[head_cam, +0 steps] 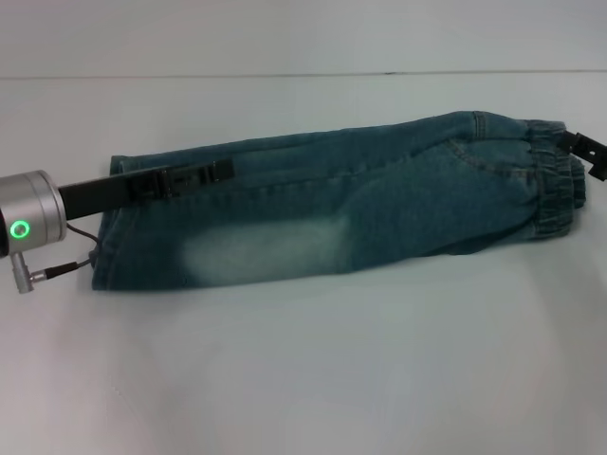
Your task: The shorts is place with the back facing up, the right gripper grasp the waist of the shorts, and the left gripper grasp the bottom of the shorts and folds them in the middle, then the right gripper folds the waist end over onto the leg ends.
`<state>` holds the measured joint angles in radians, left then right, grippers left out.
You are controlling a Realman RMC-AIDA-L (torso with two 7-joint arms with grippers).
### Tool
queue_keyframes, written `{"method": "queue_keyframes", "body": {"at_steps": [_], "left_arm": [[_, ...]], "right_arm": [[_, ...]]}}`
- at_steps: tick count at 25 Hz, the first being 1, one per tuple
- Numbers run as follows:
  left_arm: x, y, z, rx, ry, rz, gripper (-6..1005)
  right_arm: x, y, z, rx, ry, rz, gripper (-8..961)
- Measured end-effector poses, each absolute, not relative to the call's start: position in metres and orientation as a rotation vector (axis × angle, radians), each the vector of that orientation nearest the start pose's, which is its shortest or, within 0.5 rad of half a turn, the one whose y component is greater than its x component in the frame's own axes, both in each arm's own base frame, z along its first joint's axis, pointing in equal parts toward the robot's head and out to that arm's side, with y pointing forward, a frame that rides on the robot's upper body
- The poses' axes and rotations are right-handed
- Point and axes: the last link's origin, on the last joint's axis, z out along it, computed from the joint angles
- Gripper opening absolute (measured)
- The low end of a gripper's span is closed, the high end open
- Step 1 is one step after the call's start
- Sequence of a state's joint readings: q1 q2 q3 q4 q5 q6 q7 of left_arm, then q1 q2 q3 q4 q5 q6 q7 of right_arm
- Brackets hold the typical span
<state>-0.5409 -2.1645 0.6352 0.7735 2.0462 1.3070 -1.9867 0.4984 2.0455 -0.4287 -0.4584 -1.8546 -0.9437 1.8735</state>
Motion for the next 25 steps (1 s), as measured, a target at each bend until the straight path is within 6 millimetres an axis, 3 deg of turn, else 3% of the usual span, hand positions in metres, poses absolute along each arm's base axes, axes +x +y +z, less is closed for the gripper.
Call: {"method": "queue_keyframes", "body": {"at_steps": [13, 18, 25], "left_arm": [[-0.257, 0.364, -0.005, -2.322, -1.347, -0.754, 950], [-0.256, 0.363, -0.005, -2.317, -1.33, -0.788, 950], [-0.252, 0.362, -0.01, -2.335, -1.277, -0.843, 950]], "right_arm": [[0.36, 0.37, 0.025, -1.674, 1.575, 0.778, 958], [0.355, 0.372, 0.024, -1.732, 1.569, 0.757, 852], [0.348, 0.372, 0.024, -1.793, 1.542, 0.76, 575]]}}
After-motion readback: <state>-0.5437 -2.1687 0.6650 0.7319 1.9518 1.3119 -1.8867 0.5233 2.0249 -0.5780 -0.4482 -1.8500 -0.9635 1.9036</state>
